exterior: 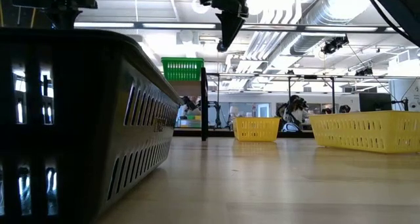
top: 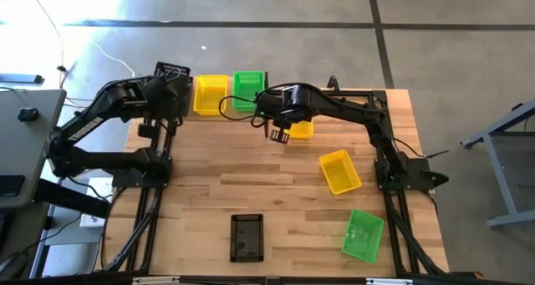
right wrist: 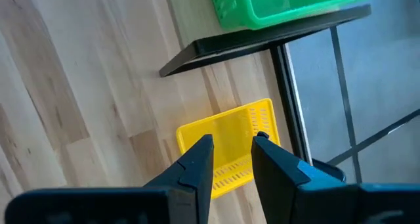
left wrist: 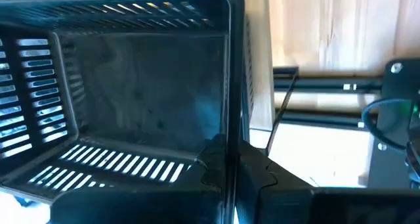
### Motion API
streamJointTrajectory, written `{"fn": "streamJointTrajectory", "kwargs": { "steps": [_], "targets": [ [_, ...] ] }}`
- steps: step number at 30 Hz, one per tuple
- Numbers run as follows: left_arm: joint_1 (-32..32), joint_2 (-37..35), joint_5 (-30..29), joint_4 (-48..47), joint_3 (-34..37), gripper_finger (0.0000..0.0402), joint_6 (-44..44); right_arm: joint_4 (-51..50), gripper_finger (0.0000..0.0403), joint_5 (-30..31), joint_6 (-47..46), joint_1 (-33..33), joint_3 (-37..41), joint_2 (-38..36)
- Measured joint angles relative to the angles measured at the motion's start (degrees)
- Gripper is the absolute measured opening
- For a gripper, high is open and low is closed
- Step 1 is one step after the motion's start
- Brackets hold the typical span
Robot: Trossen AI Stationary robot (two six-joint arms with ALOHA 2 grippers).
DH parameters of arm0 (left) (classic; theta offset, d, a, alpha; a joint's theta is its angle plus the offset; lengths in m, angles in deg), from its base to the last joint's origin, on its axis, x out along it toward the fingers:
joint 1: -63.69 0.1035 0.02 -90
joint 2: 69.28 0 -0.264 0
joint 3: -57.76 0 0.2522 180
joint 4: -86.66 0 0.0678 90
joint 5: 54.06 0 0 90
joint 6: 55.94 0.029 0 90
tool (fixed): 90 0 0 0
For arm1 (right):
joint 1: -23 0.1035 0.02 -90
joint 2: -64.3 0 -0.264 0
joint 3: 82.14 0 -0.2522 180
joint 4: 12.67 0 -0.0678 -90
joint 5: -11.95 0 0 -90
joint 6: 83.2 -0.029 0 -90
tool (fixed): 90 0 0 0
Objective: Stack baskets on shelf by color
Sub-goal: Stack the left black bin on top of the black bin
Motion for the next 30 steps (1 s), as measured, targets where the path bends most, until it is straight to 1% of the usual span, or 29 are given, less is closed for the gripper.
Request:
{"fn": "streamJointTrajectory", "kwargs": {
  "steps": [4, 13, 17, 23, 30],
  "targets": [
    [1.43, 2.15, 0.06, 0.19, 0.00, 0.0000, 0.10, 0.26, 0.0090, 0.00, 0.99, -0.51, 0.00, 0.00],
    [4.25, 5.97, 3.04, 0.29, 0.00, 0.0000, -1.39, 0.95, 0.0090, 0.11, 2.40, -0.63, 0.00, 0.00],
    [5.28, 7.53, 3.28, 0.48, 0.00, 0.0000, -1.41, 1.17, 0.0090, 0.09, 2.65, -0.63, 0.00, 0.00],
    [6.31, 8.13, 6.02, 1.77, 0.00, 0.0000, -1.41, 1.31, 0.0090, 0.11, 2.80, -0.63, 0.00, 0.00],
    [7.86, 8.15, 6.91, 1.97, 0.00, 0.0000, -1.41, 1.31, 0.0090, 0.09, 2.80, -0.63, 0.00, 0.00]
  ]
}}
